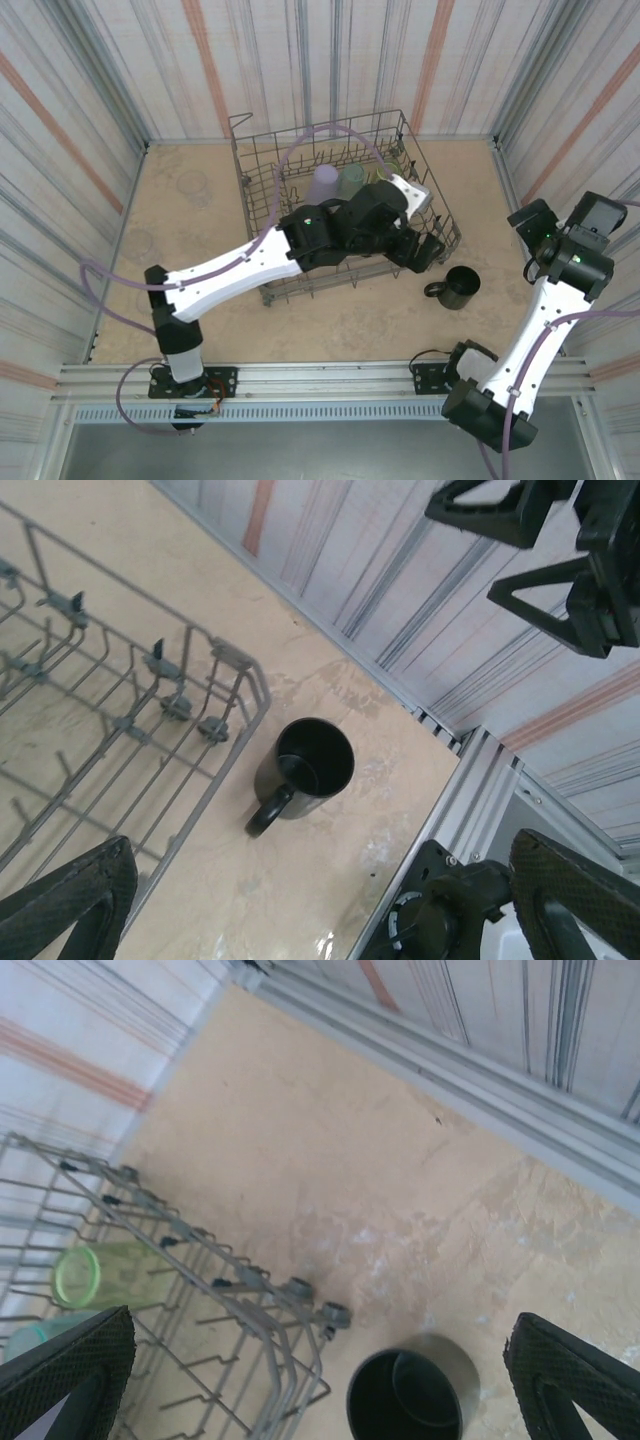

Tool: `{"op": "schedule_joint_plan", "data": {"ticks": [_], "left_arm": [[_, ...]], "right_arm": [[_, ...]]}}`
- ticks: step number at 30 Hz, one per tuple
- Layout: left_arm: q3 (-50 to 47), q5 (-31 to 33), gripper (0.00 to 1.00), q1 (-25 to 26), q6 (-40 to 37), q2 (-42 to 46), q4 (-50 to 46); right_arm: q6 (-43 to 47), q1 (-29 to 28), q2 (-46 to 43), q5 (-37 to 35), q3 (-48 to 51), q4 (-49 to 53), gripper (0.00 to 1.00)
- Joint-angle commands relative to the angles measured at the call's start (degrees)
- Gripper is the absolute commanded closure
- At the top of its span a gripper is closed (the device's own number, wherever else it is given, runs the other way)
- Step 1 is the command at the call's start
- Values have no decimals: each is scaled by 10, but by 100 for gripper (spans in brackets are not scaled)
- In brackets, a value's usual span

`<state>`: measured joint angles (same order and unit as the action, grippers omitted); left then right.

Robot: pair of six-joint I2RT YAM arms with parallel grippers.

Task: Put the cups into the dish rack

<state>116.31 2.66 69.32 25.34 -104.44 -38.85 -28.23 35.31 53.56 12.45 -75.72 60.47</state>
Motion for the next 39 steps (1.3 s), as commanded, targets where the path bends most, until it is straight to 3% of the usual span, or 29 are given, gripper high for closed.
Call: {"op": "schedule_joint_plan", "data": {"ticks": [1,8,15,22,29,39], "left_arm": [[68,-1,1,2,-27,-54,-39],[200,-28,1,3,-36,-190,-75],[257,-70,3,7,-9,-275,-72],[274,-92,8,30,3,-326,-30],[276,-107,22,35,7,-367,9],[275,-68,26,42,-36,-410,59]], "right_arm": [[-7,39,4,67,-23,-8,1],[-37,99,-5,166,-12,-37,1],[-71,120,-30,211,29,-78,1],[-65,118,-46,196,58,-94,1],[-55,100,-52,183,81,-111,1],[-44,80,-60,163,79,-110,1]]}}
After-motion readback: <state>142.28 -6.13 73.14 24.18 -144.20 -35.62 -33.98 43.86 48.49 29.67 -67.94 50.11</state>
